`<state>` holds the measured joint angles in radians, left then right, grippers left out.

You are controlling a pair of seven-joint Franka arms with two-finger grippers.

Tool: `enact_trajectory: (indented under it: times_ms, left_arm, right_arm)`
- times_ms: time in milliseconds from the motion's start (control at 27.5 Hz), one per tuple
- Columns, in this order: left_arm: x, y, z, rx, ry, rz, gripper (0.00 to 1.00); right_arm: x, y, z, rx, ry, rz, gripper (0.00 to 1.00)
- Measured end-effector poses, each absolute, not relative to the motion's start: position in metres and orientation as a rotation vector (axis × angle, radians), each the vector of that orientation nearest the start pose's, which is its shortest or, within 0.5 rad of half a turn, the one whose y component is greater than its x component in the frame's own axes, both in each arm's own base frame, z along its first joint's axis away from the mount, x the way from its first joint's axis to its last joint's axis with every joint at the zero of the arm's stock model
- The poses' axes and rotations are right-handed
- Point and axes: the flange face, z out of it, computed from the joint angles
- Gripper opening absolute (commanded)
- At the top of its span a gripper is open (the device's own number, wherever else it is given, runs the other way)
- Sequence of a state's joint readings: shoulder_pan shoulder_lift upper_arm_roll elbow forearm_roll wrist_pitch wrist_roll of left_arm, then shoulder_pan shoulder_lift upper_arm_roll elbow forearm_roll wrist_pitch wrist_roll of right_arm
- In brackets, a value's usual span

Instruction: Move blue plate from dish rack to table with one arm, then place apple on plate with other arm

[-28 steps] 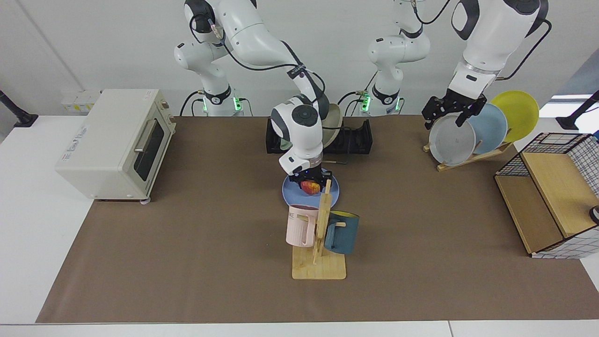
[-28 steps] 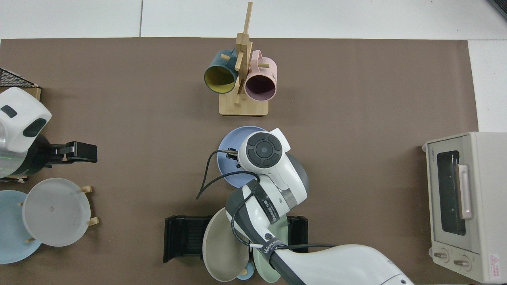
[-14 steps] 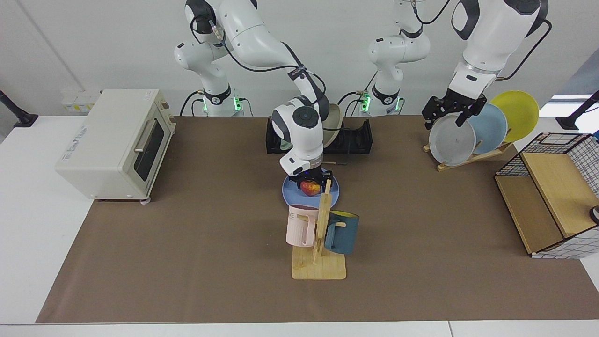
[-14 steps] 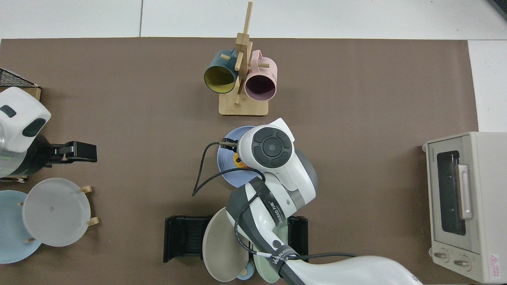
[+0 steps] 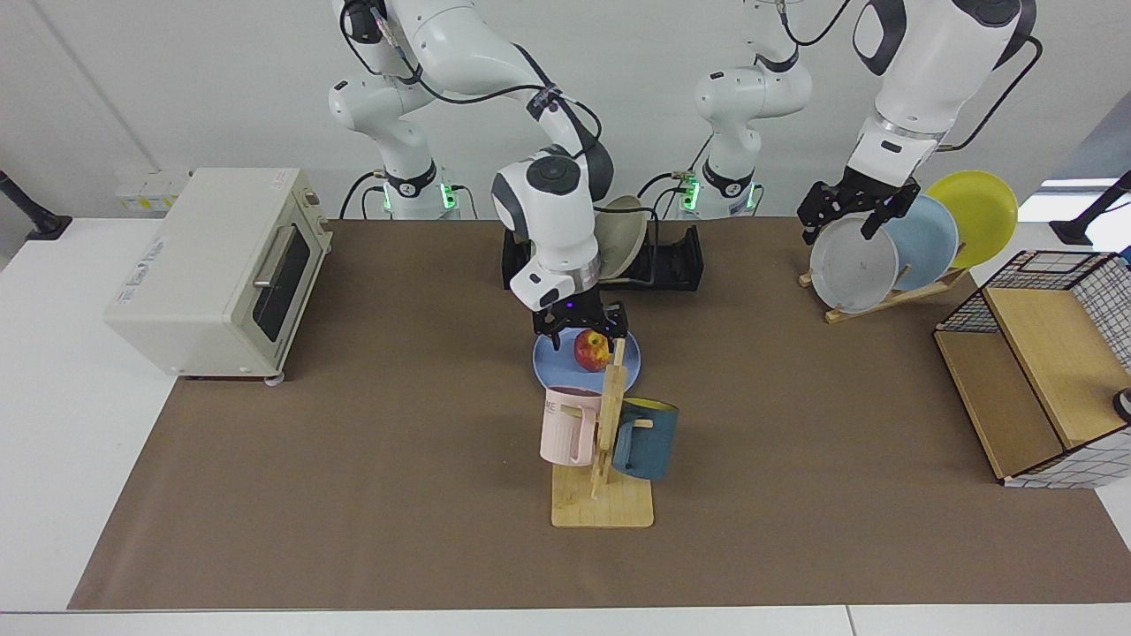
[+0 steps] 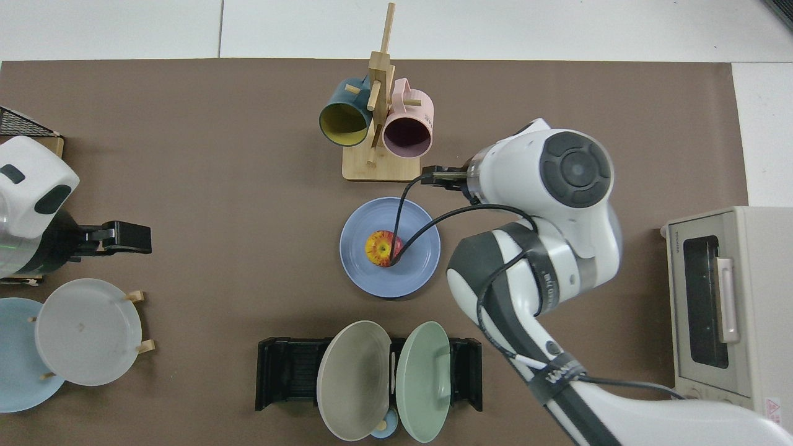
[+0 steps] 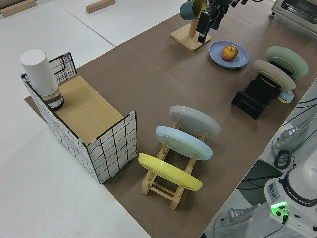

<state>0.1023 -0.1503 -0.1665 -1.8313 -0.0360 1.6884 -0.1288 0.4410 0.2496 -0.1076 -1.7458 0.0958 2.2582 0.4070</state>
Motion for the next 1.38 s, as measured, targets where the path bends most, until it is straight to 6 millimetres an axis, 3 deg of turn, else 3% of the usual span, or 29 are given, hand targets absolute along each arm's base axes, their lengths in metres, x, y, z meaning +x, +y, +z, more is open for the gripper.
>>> enact_trajectory:
  times_ms: [364,618,764,1018,1382]
  left_arm:
    - [0.513,-0.042,0.590,-3.151,-0.111,-0.007,1.00]
    - [0.513,-0.042,0.590,-3.151,-0.111,-0.006,1.00]
    - [0.513,-0.042,0.590,-3.151,-0.111,-0.006,1.00]
    - [0.513,-0.042,0.589,-3.151,-0.111,-0.005,1.00]
    - [0.513,-0.042,0.589,-3.151,-0.111,-0.003,1.00]
  right_arm:
    - [0.634,0.080,0.486,-3.041,-0.092,-0.350,1.00]
    - [0.618,0.025,0.523,-3.071,-0.123,-0.332,1.00]
    - [0.602,0.013,0.544,-3.093,-0.126,-0.290,1.00]
    - [0.568,0.015,0.575,-3.088,-0.047,-0.155,1.00]
    - [0.563,0.019,0.577,-3.086,0.089,-0.138,1.00]
